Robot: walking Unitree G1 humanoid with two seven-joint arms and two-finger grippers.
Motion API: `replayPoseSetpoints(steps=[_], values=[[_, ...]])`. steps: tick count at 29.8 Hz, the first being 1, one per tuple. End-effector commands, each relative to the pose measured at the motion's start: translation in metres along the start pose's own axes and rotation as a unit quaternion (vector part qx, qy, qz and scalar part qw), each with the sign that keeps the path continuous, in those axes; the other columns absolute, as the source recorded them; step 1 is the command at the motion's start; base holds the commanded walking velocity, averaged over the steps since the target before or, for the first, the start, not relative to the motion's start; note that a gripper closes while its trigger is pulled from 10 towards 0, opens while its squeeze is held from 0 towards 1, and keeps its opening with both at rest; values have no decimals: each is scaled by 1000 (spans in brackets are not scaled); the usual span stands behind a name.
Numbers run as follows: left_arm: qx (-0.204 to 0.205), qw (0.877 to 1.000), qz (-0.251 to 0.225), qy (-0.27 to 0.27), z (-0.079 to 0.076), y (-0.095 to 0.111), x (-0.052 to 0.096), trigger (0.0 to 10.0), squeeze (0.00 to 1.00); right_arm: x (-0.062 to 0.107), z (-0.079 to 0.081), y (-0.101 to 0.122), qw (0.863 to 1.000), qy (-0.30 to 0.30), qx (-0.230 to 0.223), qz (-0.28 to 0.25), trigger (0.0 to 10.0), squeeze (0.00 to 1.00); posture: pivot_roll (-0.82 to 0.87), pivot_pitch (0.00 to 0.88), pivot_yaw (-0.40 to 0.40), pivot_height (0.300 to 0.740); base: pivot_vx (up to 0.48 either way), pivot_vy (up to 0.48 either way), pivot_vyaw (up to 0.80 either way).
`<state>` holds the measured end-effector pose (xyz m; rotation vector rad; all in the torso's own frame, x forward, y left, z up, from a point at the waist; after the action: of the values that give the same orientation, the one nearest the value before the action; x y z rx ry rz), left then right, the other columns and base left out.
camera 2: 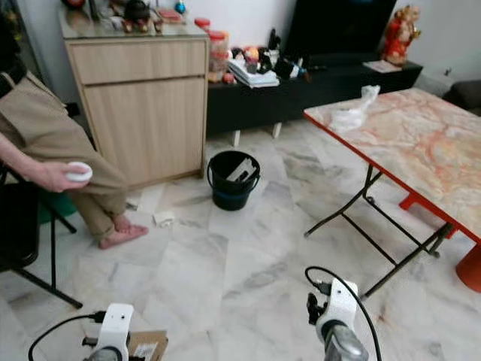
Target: Picking trash to rubbish bin
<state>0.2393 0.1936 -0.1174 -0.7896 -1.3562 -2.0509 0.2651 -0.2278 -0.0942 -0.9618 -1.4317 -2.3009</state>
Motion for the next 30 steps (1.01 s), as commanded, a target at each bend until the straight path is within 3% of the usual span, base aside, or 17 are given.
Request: replayPoseSetpoints(steps=[1,30], values=[[-3,1000,-1,-6,-6,2,0,10000,0,0,-5,5,1000,-8,-4,-7,10000,0,192,0,-123,740,450,0,0],[3,1000,1,-3,-5,-1,1,10000,0,0,-5,6,1000,-6,12,-7,10000,0,194,0,-126,740,458,0,0]])
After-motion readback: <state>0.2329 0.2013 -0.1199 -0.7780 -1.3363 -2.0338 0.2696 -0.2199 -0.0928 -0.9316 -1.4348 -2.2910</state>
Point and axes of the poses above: a point about 5 cm out from each wrist's last joint towards the gripper, its own x axis pointing back from the gripper into the wrist, its own y axis along the axis of the wrist's last joint, z = x × y, the point moved 6 cm from there along -x, pointing out of the wrist towards the gripper, and after that the axes turned 13 degrees about -x, right-handed, at the moved point
